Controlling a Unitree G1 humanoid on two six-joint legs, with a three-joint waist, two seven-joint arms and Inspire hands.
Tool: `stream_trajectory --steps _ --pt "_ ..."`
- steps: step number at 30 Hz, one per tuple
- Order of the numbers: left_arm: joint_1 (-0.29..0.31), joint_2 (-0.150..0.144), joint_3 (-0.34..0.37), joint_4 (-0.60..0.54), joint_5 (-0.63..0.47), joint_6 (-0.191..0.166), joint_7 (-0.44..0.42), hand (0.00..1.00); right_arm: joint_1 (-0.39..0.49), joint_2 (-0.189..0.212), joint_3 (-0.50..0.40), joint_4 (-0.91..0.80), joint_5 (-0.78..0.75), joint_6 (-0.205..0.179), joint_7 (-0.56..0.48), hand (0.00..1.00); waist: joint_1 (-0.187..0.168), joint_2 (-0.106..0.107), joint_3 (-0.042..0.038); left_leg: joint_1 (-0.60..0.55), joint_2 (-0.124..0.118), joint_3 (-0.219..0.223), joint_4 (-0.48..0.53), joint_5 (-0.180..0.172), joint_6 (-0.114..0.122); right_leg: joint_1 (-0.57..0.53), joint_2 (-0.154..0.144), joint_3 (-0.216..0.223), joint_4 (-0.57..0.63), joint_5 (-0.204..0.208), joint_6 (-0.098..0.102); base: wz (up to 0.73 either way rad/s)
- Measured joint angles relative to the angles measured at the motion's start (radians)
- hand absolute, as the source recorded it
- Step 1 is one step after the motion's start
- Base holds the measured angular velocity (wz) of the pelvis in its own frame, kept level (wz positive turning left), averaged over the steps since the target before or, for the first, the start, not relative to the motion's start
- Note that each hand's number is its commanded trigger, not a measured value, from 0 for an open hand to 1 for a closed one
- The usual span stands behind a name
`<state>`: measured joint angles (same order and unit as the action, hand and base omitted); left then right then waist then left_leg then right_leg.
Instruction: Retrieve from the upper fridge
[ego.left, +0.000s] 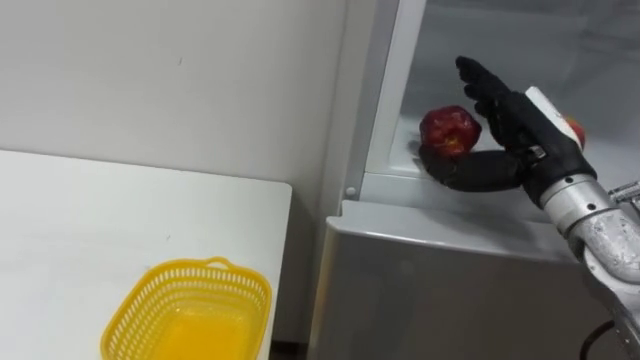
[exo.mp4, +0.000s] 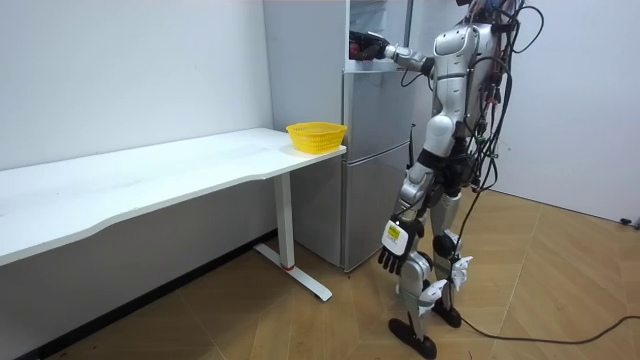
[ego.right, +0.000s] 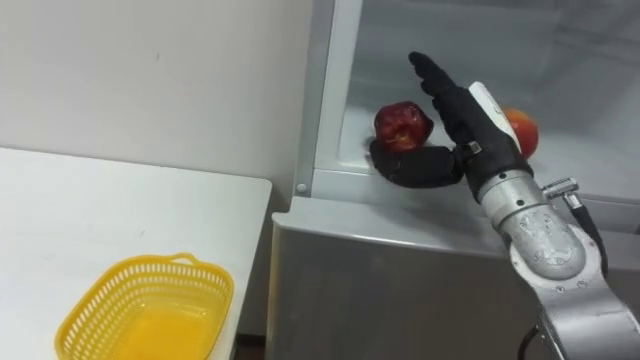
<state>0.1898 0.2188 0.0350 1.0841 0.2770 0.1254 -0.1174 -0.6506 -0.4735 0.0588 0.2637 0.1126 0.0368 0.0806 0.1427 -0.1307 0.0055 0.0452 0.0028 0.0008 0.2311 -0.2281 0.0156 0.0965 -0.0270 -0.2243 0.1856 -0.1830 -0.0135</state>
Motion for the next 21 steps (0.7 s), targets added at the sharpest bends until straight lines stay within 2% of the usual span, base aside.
stream_trajectory --steps 5,10,11,12,13,14,15,19,21 --pt "0.000 0.001 -0.001 -0.005 -0.001 0.011 0.006 0.00 0.000 -0.004 0.003 0.003 0.037 0.011 0.026 0.00 -0.001 -0.006 -0.0013 0.000 0.001 0.002 0.002 0.000 0.000 -0.002 0.000 0.000 0.000 0.000 0.000 0.00" --pt "0.000 0.005 -0.004 -0.005 -0.003 0.040 0.020 0.00 0.000 -0.013 0.008 0.006 0.048 0.044 0.057 0.00 -0.003 -0.016 -0.0077 0.001 0.001 0.002 0.006 0.000 0.000 0.000 0.000 0.000 0.000 0.000 0.000 0.00" --pt "0.001 0.007 -0.004 -0.006 -0.003 0.045 0.022 0.00 0.000 -0.015 0.008 0.006 0.048 0.053 0.064 0.04 -0.002 -0.018 -0.0086 0.001 0.001 0.002 0.006 0.000 0.000 0.000 0.000 0.000 0.000 0.000 0.000 0.00" --pt "0.002 0.009 -0.004 -0.006 -0.003 0.049 0.023 0.00 0.000 -0.018 0.009 0.006 0.048 0.057 0.068 0.16 -0.002 -0.020 -0.0081 0.001 0.001 0.001 0.006 0.000 0.000 0.000 0.000 0.000 0.000 0.000 0.000 0.00" --pt "0.002 0.010 -0.006 -0.007 -0.003 0.050 0.023 0.00 0.000 -0.020 0.009 0.006 0.048 0.061 0.071 0.40 -0.002 -0.017 -0.0063 0.000 0.001 0.001 0.007 0.000 0.000 0.001 0.000 0.000 0.000 0.000 0.000 0.00" --pt "0.003 0.012 -0.011 -0.007 -0.003 0.054 0.023 0.00 0.000 -0.024 0.010 0.007 0.046 0.067 0.077 0.56 -0.002 -0.018 -0.0060 0.000 0.001 -0.001 0.007 0.000 0.000 0.002 0.000 -0.001 0.000 0.000 0.000 0.04" --pt "0.003 0.014 -0.017 -0.008 -0.002 0.060 0.022 0.00 -0.001 -0.027 0.010 0.011 0.044 0.072 0.086 1.00 -0.002 -0.018 -0.0059 0.000 0.000 -0.002 0.006 0.000 0.000 0.004 0.000 -0.002 0.000 0.000 0.000 0.05" --pt "0.010 0.014 -0.022 -0.030 -0.002 0.083 0.017 0.00 -0.023 -0.031 0.017 0.040 0.044 0.086 0.109 1.00 -0.003 -0.015 -0.0040 0.001 0.000 -0.003 0.005 -0.001 0.000 0.006 0.000 -0.002 0.000 0.000 0.000 0.01" --pt "0.017 0.014 -0.023 -0.053 -0.005 0.096 0.016 0.00 -0.044 -0.033 0.019 0.057 0.043 0.097 0.106 1.00 -0.001 -0.010 -0.0005 0.001 0.001 -0.003 0.006 -0.001 0.000 0.006 0.001 -0.001 0.000 0.000 -0.001 0.00"
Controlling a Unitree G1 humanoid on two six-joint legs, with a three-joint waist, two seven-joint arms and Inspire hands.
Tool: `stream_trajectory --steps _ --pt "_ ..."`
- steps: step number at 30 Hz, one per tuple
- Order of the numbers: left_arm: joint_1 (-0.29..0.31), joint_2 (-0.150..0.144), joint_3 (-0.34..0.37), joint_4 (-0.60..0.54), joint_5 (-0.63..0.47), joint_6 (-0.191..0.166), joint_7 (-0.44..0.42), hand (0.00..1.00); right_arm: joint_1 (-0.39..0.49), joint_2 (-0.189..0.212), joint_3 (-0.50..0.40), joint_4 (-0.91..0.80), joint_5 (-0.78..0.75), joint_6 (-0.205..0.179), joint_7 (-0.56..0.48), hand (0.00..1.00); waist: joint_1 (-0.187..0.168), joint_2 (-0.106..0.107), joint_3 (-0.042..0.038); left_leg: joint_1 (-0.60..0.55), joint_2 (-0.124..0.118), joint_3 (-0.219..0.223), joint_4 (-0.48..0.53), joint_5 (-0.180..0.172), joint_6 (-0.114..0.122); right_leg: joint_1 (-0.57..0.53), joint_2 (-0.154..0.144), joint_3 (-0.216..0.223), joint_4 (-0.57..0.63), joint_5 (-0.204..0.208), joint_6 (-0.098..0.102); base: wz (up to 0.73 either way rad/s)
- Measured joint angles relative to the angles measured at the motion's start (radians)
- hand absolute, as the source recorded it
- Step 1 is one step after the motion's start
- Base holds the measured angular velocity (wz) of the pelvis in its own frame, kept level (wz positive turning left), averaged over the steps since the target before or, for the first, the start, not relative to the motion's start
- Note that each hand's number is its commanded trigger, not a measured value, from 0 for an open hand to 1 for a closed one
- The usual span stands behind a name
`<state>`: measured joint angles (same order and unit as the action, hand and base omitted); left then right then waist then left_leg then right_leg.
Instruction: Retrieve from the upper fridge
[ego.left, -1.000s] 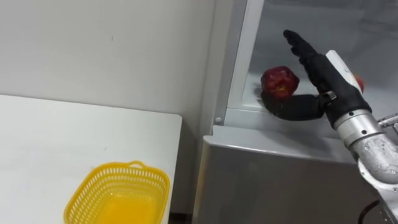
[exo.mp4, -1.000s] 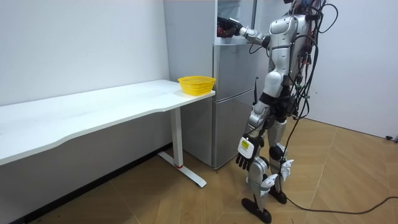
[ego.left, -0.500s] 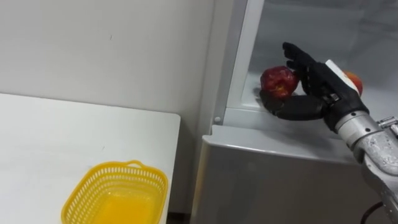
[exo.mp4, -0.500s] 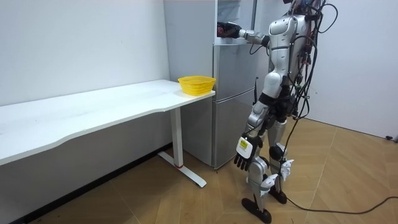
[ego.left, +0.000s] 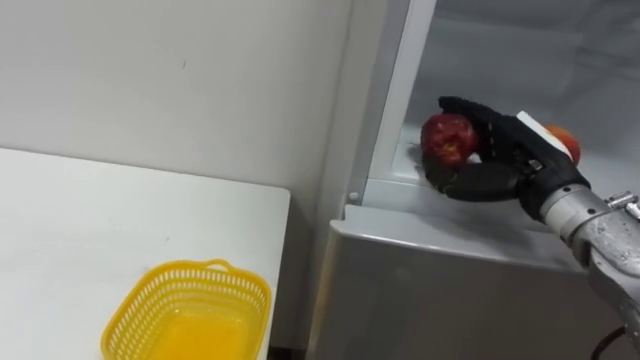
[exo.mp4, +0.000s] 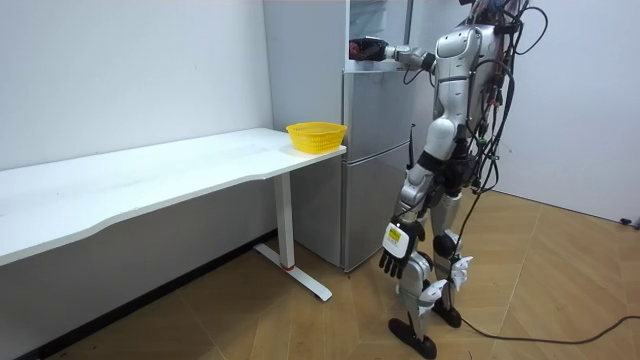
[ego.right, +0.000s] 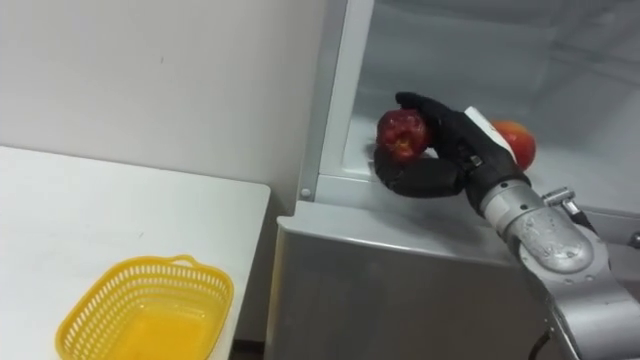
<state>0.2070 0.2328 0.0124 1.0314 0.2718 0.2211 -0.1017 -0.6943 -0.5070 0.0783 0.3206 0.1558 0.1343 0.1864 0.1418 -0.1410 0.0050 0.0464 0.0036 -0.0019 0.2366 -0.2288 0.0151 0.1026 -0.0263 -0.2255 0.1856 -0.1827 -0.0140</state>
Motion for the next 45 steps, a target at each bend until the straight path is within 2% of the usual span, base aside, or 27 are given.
stream_trajectory --steps 4,13,19,26,32,37,40,41,42,45 --pt "0.004 0.004 -0.005 -0.026 -0.001 0.021 -0.013 0.00 -0.030 -0.002 0.006 0.024 0.001 -0.001 -0.001 1.00 0.000 0.006 0.0026 0.000 0.000 0.000 0.000 0.000 0.000 0.000 0.000 -0.001 -0.001 0.000 0.000 0.00" --pt "0.005 0.010 -0.025 -0.053 -0.003 0.021 -0.010 0.00 -0.044 -0.012 0.012 0.015 -0.028 -0.002 -0.019 1.00 0.001 0.002 -0.0029 0.000 0.000 -0.002 0.001 0.001 0.000 -0.002 0.000 0.002 -0.001 0.000 0.000 0.00" --pt "-0.002 0.013 -0.024 -0.051 -0.004 0.018 0.012 0.00 -0.058 -0.011 0.018 0.000 -0.075 -0.001 -0.032 1.00 0.001 -0.002 -0.0063 0.002 0.000 0.002 0.000 0.001 0.000 -0.005 0.000 0.008 -0.002 0.000 0.000 0.01" --pt "-0.007 0.012 -0.024 -0.039 -0.005 -0.008 0.033 0.00 -0.055 -0.003 0.031 -0.042 -0.083 -0.002 -0.032 1.00 0.004 0.004 -0.0015 0.006 0.001 0.016 -0.001 0.001 0.000 -0.008 0.000 0.018 -0.003 0.000 0.000 -0.06" --pt "-0.006 0.010 -0.022 -0.039 -0.006 -0.031 0.033 0.00 0.028 0.000 0.037 -0.220 -0.088 -0.001 -0.046 1.00 -0.003 0.017 0.0026 -0.003 0.001 0.026 0.000 0.001 0.000 -0.017 -0.001 0.019 -0.001 0.000 0.000 -0.05" --pt "0.003 -0.003 -0.021 -0.038 -0.007 -0.057 0.033 0.00 0.107 0.012 0.035 -0.355 -0.132 0.000 -0.058 1.00 -0.009 0.043 -0.0037 -0.001 0.002 0.032 -0.003 0.000 0.000 -0.016 0.000 0.023 0.000 0.000 0.000 -0.02" --pt "0.004 -0.021 -0.018 -0.010 -0.007 -0.064 0.038 0.00 0.186 0.053 0.035 -0.473 -0.126 -0.003 -0.064 1.00 -0.009 0.073 -0.0063 0.004 0.002 0.041 -0.002 0.000 0.000 -0.013 -0.001 0.030 0.000 0.000 0.000 -0.07" --pt "0.000 -0.025 -0.019 0.008 -0.007 -0.073 0.045 0.00 0.213 0.080 0.035 -0.512 -0.129 -0.003 -0.064 1.00 -0.011 0.082 -0.0063 0.008 0.002 0.042 -0.002 0.001 0.000 -0.012 -0.001 0.032 0.000 0.000 0.000 0.00" --pt "0.002 -0.025 -0.023 0.012 -0.008 -0.078 0.049 0.00 0.245 0.102 0.035 -0.551 -0.126 -0.003 -0.068 1.00 -0.013 0.087 -0.0056 0.010 0.002 0.042 -0.005 0.001 0.000 -0.010 0.000 0.033 0.000 0.000 0.000 0.00" --pt "0.003 -0.028 -0.024 0.023 -0.007 -0.088 0.052 0.00 0.311 0.124 0.037 -0.632 -0.122 -0.014 -0.073 1.00 -0.016 0.089 -0.0056 0.020 0.003 0.041 -0.014 0.001 0.000 -0.002 0.001 0.037 0.000 0.000 0.000 0.00"
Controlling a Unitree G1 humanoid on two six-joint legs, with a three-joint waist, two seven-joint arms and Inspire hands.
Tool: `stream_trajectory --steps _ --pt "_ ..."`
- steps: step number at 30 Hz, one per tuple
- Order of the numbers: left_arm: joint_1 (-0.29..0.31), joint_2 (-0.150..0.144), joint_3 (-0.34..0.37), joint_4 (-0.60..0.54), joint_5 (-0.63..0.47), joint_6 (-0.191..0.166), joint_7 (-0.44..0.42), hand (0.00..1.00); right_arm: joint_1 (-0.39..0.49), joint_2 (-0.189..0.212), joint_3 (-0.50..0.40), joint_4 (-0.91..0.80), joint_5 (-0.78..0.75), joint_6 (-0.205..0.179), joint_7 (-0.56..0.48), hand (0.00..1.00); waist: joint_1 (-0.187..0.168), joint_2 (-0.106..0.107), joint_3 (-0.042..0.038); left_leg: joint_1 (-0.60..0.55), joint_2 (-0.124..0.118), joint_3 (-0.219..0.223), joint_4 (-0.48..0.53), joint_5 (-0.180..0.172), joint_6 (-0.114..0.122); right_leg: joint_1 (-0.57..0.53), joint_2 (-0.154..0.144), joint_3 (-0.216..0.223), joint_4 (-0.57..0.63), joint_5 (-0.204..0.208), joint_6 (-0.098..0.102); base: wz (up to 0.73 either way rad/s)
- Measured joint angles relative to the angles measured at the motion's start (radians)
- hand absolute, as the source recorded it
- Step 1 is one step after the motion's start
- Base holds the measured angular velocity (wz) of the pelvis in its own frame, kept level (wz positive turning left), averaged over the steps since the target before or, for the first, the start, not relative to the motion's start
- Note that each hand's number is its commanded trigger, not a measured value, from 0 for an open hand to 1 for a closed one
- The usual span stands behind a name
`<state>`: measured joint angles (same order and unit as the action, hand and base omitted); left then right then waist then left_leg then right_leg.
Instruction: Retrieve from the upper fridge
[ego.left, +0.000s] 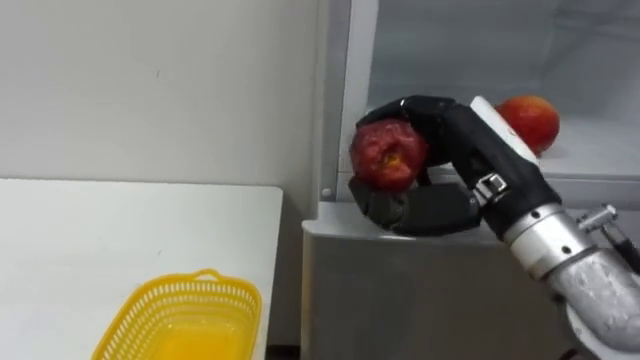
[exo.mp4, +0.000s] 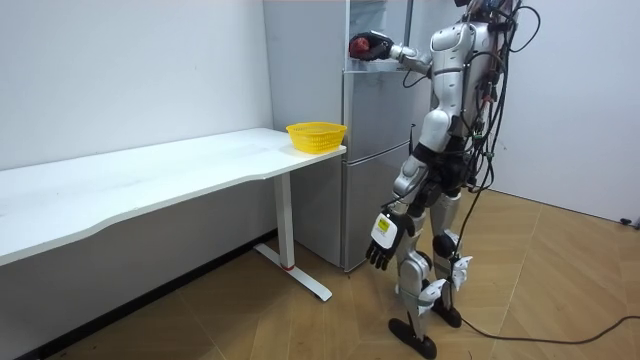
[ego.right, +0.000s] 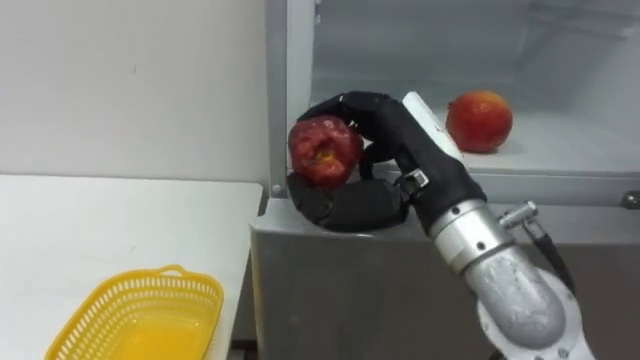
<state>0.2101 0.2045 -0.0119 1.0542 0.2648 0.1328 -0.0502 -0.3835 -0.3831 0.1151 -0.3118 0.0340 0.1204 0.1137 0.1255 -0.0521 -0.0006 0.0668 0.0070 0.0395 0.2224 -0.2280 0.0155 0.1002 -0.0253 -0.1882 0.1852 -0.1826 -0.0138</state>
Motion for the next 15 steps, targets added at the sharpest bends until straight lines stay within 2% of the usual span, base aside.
stream_trajectory --steps 4,6,9,13,15 --pt "0.006 -0.006 0.002 0.028 0.000 -0.017 0.000 0.00 0.031 0.002 -0.002 -0.065 0.005 -0.010 -0.007 1.00 -0.010 0.002 0.0017 0.000 0.000 0.002 -0.006 0.000 0.000 0.000 0.000 -0.001 0.000 0.000 0.000 0.00" --pt "0.016 -0.007 0.000 0.034 -0.007 -0.024 0.001 0.00 0.069 0.029 -0.007 -0.108 0.047 -0.047 -0.020 1.00 -0.016 -0.001 0.0002 0.000 0.001 0.004 -0.008 0.000 0.000 -0.001 0.001 -0.001 0.000 0.000 0.000 0.00" --pt "0.019 -0.020 -0.001 0.059 -0.018 -0.045 0.002 0.00 0.102 0.074 -0.009 -0.147 0.061 -0.084 -0.048 1.00 -0.021 0.005 0.0034 -0.002 0.001 0.005 -0.001 -0.001 0.000 -0.001 0.002 -0.003 0.000 0.000 -0.001 0.00" --pt "0.030 -0.037 -0.010 0.068 -0.018 -0.060 0.003 0.00 0.136 0.112 -0.009 -0.191 0.053 -0.122 -0.070 1.00 -0.043 0.014 0.0041 -0.002 0.001 0.004 -0.007 -0.001 0.000 -0.003 0.001 -0.002 0.000 0.001 -0.001 0.00" --pt "0.029 -0.037 -0.021 0.070 -0.019 -0.061 0.001 0.00 0.172 0.112 -0.009 -0.216 0.024 -0.139 -0.071 1.00 -0.045 0.016 0.0023 -0.001 0.001 0.005 -0.008 -0.001 0.000 -0.003 0.001 -0.001 0.000 0.001 -0.001 0.00"
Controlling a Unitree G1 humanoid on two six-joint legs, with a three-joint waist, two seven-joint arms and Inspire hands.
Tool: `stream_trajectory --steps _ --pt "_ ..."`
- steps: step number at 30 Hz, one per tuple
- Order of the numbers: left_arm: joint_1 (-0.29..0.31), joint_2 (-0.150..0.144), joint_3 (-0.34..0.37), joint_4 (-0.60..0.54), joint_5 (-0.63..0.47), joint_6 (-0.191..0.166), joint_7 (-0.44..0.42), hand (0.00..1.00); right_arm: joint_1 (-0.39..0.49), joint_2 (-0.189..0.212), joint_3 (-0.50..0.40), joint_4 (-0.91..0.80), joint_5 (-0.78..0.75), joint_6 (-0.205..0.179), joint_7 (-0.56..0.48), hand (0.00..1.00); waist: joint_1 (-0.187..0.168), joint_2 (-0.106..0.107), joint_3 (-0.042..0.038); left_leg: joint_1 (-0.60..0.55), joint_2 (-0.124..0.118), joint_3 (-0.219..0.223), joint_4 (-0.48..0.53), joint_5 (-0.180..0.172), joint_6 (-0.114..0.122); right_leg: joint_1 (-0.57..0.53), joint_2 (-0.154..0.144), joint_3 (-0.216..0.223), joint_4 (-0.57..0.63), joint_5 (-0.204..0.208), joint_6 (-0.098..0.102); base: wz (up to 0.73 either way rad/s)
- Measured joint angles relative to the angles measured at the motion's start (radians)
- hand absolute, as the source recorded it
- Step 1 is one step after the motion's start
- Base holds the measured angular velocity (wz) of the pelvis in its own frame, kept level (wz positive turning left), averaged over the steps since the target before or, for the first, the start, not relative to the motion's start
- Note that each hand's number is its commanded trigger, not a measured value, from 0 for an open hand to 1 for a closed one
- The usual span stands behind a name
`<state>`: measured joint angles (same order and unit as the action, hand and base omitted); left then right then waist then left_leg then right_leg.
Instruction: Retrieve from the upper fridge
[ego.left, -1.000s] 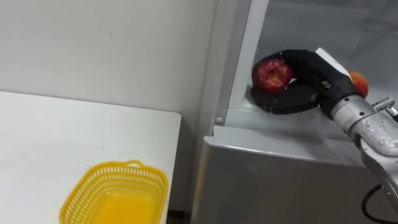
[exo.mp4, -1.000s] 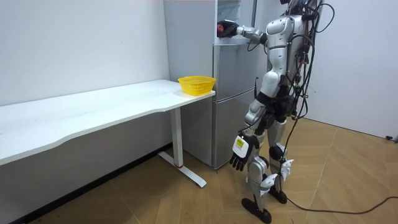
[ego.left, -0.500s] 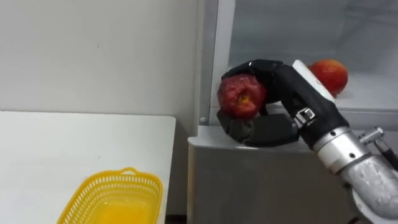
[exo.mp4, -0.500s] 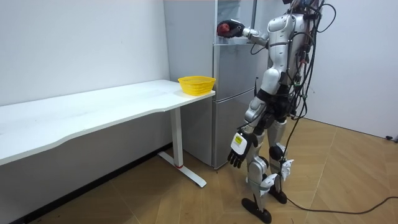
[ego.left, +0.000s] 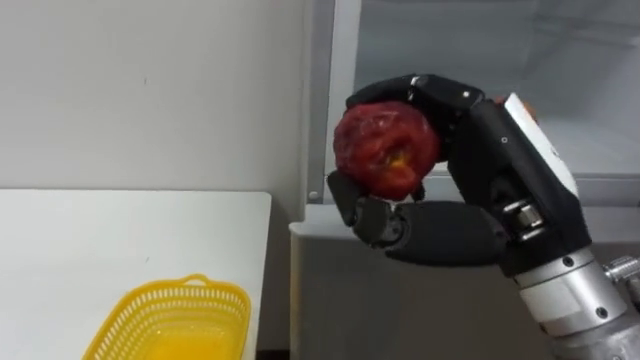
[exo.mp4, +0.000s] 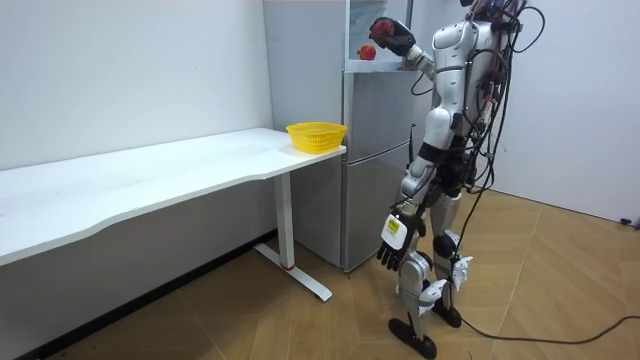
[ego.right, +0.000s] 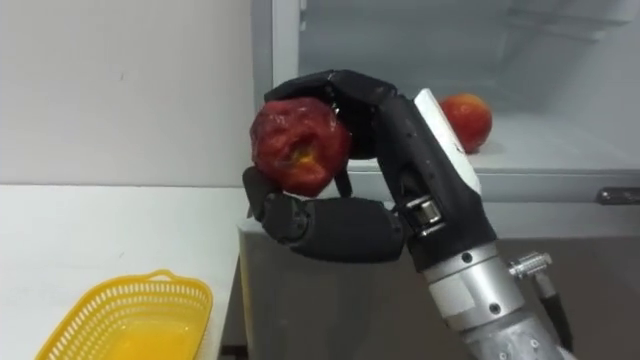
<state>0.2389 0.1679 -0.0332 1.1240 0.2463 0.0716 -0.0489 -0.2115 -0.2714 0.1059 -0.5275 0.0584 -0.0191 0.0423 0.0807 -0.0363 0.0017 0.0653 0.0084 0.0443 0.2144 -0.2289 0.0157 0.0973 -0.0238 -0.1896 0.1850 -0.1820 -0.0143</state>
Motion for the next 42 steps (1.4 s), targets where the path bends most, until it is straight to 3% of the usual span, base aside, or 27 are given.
stream_trajectory --steps 3,10,13,18,23,29,32,38,42 --pt "-0.010 0.000 -0.012 0.032 0.000 -0.012 -0.002 0.00 0.052 0.001 0.012 -0.023 -0.054 -0.015 0.008 1.00 0.004 0.003 -0.0028 0.003 0.000 0.003 -0.002 0.000 0.000 0.000 0.000 0.004 0.000 0.000 0.000 -0.03" --pt "-0.051 0.001 -0.016 0.045 -0.002 -0.014 -0.016 0.00 0.056 0.001 0.054 -0.023 -0.143 -0.015 0.051 1.00 0.016 0.003 -0.0046 0.002 0.000 0.003 -0.006 0.000 0.000 -0.002 0.000 0.003 0.000 0.000 0.000 0.00" --pt "-0.056 0.011 -0.049 0.043 -0.018 -0.013 -0.028 0.00 0.055 -0.004 0.115 -0.023 -0.181 -0.015 0.061 1.00 0.032 -0.001 -0.0049 0.008 0.001 0.005 -0.009 0.001 0.000 0.000 0.001 0.006 0.000 0.000 0.000 -0.04" --pt "-0.068 0.028 -0.062 0.038 -0.018 -0.014 -0.052 0.00 0.025 -0.009 0.191 -0.009 -0.255 -0.012 0.107 1.00 0.065 -0.033 0.0063 -0.001 0.000 -0.009 -0.011 0.001 0.000 -0.004 0.001 -0.007 -0.001 0.000 0.000 0.04" --pt "-0.072 0.035 -0.066 0.037 -0.010 -0.013 -0.052 0.00 -0.080 -0.007 0.217 0.092 -0.293 -0.002 0.113 1.00 0.094 -0.073 0.0045 -0.012 -0.005 -0.036 -0.006 0.001 0.000 -0.002 -0.004 -0.039 -0.001 0.000 0.000 0.18" --pt "-0.072 0.045 -0.046 0.034 -0.009 -0.011 -0.069 0.00 -0.121 -0.002 0.224 0.218 -0.386 -0.002 0.107 1.00 0.147 -0.081 0.0076 -0.014 -0.010 -0.069 0.008 0.002 0.001 0.009 -0.009 -0.088 -0.004 0.000 0.001 0.19" --pt "-0.068 0.047 -0.038 0.035 -0.009 -0.008 -0.073 0.00 -0.169 -0.006 0.224 0.298 -0.370 -0.005 0.096 1.00 0.167 -0.091 0.0169 -0.017 -0.012 -0.075 0.008 0.003 0.001 0.020 -0.009 -0.089 -0.019 -0.001 0.002 0.03" --pt "-0.048 0.052 -0.018 0.035 -0.008 -0.005 -0.082 0.00 -0.253 -0.015 0.224 0.412 -0.356 -0.002 0.079 1.00 0.172 -0.121 0.0164 -0.020 -0.015 -0.113 0.004 0.003 0.000 0.031 -0.009 -0.122 -0.018 -0.003 0.006 0.15" --pt "-0.041 0.057 -0.008 0.034 -0.012 -0.005 -0.091 0.00 -0.275 -0.027 0.223 0.473 -0.356 -0.003 0.072 1.00 0.173 -0.142 0.0104 -0.020 -0.021 -0.137 0.010 0.003 0.000 0.042 -0.010 -0.124 -0.019 -0.003 0.006 0.17"
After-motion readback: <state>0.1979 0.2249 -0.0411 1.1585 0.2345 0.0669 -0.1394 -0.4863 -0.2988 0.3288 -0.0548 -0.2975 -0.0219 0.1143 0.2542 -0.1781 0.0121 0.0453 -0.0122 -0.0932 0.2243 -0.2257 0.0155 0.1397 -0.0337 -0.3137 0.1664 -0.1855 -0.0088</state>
